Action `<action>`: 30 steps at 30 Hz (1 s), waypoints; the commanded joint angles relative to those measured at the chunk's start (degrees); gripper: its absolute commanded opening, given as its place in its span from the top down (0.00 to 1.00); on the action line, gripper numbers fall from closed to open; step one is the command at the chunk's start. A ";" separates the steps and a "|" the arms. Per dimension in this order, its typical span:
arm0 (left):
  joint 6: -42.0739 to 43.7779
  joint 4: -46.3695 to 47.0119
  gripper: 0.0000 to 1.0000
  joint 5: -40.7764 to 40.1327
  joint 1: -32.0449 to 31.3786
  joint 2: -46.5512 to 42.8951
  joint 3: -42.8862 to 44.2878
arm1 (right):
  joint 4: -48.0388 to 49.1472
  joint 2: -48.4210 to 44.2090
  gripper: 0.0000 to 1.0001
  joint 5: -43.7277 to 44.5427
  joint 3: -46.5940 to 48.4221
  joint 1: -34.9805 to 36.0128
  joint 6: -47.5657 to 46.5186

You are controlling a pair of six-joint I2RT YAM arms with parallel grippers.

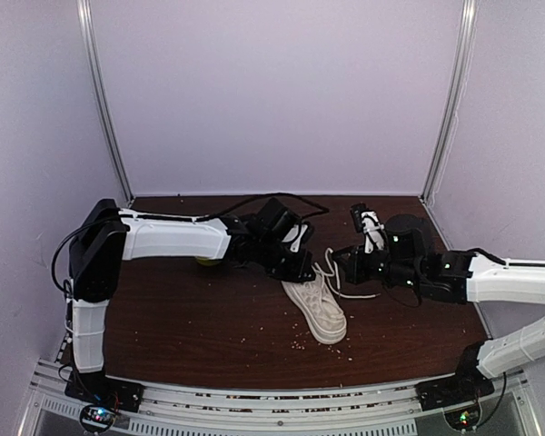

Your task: Tie the shoes

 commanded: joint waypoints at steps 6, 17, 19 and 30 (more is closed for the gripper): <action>-0.51 7.27 0.94 -1.52 0.20 -4.03 -4.94 | 6.47 14.36 1.00 -14.74 2.06 -3.17 -3.91; -0.73 12.47 0.96 -1.33 0.24 -6.74 -9.97 | 10.23 25.56 1.00 -15.00 2.90 -3.51 -2.23; -0.42 13.58 0.96 -0.91 0.21 -7.34 -11.02 | 10.53 25.93 1.00 -14.40 2.86 -4.01 -1.86; 1.85 13.63 0.95 0.77 0.24 -7.69 -11.57 | 12.00 27.32 1.00 -17.85 5.65 -6.44 -2.40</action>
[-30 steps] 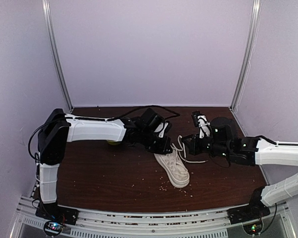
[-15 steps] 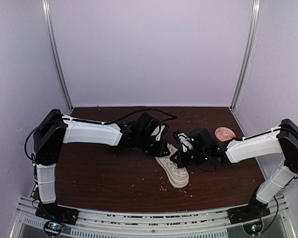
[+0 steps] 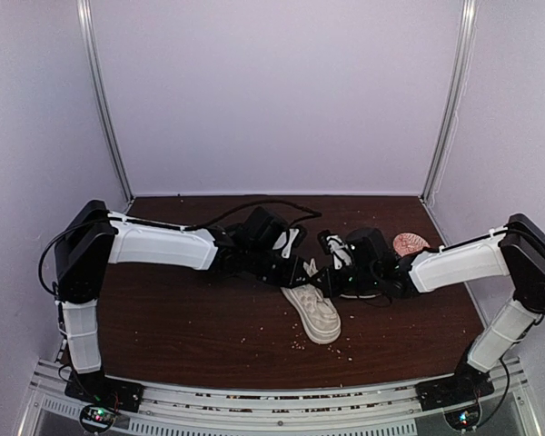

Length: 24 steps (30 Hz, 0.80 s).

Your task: Tie the shoes

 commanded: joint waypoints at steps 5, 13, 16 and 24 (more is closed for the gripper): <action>2.10 4.71 0.95 3.21 0.11 -2.57 -0.40 | 4.83 6.79 1.00 -6.28 4.37 -0.67 0.90; 0.80 7.85 0.93 1.85 -0.02 -3.98 -2.84 | 10.69 10.30 1.00 -8.92 4.35 -0.40 2.77; 0.66 8.32 0.91 1.19 -0.02 -3.86 -2.84 | 13.99 10.98 1.00 -12.44 3.74 -0.07 3.61; 2.00 8.10 0.74 1.71 -0.02 -6.11 -4.21 | 21.89 9.91 1.00 -16.74 1.18 0.07 6.22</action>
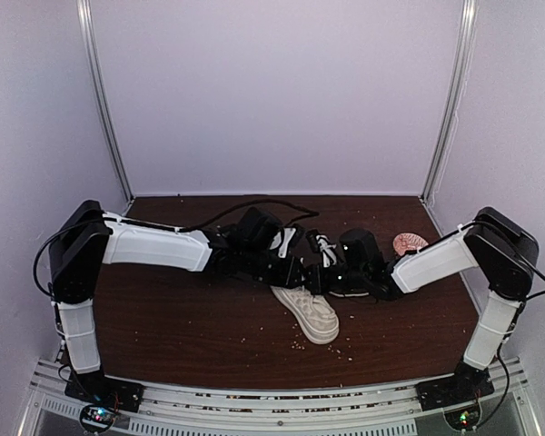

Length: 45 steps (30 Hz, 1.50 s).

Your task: Tie the shoes

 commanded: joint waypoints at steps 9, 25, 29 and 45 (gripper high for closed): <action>1.60 2.57 0.43 -7.83 1.13 -15.22 -11.04 | 5.27 -0.87 1.00 -5.04 -2.36 1.07 0.71; -5.48 -0.35 0.73 -5.35 4.29 -5.87 -8.49 | 3.67 -2.23 1.00 -3.51 -3.13 1.02 -0.05; -5.22 4.56 0.70 -1.49 4.29 -5.34 -9.40 | 3.22 -2.03 1.00 -3.51 -2.97 0.99 -0.38; -4.91 7.34 0.68 4.04 4.29 -0.84 -6.91 | 2.62 -2.55 1.00 -3.94 -3.10 1.00 -0.47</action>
